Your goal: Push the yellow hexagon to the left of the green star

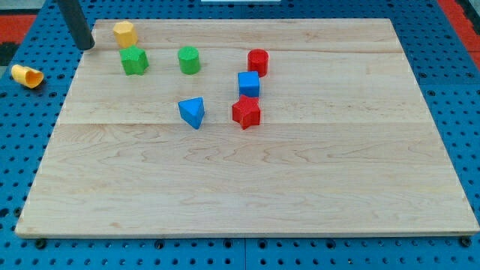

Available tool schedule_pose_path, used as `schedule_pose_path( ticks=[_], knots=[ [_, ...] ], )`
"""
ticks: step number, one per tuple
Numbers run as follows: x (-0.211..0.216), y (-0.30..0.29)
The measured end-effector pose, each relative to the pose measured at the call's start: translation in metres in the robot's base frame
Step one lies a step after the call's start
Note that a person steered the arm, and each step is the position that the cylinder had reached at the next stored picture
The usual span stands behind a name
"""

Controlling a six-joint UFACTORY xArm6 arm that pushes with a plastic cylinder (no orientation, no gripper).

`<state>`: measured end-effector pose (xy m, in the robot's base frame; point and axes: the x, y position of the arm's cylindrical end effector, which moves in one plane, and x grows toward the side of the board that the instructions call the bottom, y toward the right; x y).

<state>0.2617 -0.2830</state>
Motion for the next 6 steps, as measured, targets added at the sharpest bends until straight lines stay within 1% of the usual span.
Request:
schedule_pose_path(
  ticks=[1,2,3,4,5,6],
  knots=[
    [-0.027,0.012],
    [-0.052,0.060],
    [-0.069,0.133],
    [-0.053,0.114],
    [-0.034,0.067],
    [0.023,0.070]
  ],
)
